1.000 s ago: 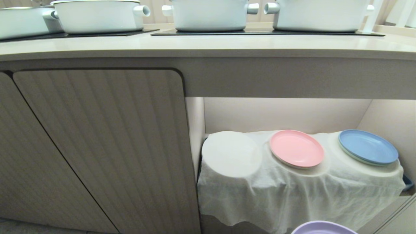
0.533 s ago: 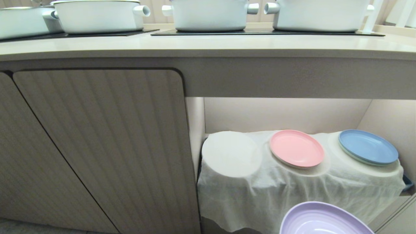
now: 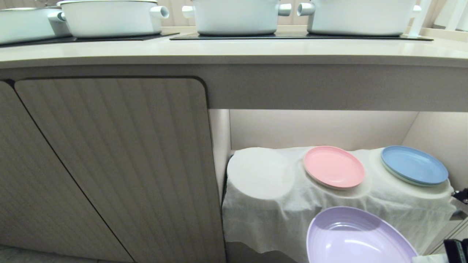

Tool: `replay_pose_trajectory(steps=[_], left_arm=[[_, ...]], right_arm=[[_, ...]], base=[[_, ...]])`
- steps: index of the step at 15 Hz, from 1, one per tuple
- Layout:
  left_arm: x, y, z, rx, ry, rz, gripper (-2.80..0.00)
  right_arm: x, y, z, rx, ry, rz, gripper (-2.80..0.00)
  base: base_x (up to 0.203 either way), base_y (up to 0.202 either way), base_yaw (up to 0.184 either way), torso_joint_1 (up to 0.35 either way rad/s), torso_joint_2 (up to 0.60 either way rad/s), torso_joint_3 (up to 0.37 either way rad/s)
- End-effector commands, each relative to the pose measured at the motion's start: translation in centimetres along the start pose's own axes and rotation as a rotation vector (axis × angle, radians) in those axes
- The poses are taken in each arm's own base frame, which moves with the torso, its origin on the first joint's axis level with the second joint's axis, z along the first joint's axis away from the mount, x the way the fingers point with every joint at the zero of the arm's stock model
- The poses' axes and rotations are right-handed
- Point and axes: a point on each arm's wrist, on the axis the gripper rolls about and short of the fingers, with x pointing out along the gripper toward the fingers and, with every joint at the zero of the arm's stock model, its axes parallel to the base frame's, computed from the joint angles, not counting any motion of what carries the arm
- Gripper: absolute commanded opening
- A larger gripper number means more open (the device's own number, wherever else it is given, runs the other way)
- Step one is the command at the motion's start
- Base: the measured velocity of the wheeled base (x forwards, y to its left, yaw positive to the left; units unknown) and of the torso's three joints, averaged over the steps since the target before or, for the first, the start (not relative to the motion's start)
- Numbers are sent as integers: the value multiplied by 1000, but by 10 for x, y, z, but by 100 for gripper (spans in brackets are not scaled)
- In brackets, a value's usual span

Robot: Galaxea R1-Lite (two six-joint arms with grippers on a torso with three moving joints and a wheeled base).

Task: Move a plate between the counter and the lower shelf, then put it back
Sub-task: Put the plate in the cupboard

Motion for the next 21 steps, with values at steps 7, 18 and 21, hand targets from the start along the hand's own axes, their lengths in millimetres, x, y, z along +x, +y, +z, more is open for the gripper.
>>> replay_pose_trajectory(steps=[7,18,21], left_arm=[[0,0,0,-1,0,2,-280],[0,0,0,-1,0,1,-280],[0,0,0,-1,1,0,-280]], right_arm=[[54,6,47,-108,114,35,-280],[111,37,108,-72,89,85,-280],[120,49,114,-30,74,105,-280]], base=[[0,0,0,0,0,0],[0,0,0,0,0,0],[0,0,0,0,0,0]])
